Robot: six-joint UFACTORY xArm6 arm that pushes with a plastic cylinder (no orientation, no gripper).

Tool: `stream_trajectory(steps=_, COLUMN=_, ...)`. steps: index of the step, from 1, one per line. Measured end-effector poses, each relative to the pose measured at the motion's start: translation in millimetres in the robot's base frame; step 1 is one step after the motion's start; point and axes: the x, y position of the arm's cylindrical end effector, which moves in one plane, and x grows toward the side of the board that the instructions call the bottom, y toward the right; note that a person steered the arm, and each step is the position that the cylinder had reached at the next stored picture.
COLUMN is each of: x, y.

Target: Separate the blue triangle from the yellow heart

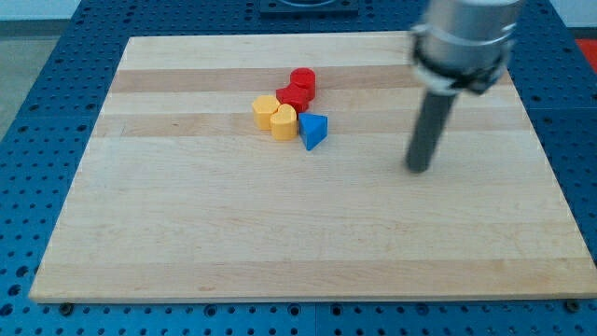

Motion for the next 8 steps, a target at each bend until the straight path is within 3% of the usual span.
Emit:
stream_trajectory(steps=1, x=5, y=-107)
stream_trajectory(steps=2, x=-20, y=-164)
stream_trajectory(steps=5, x=-49, y=-102)
stream_trajectory(steps=8, x=-81, y=-98)
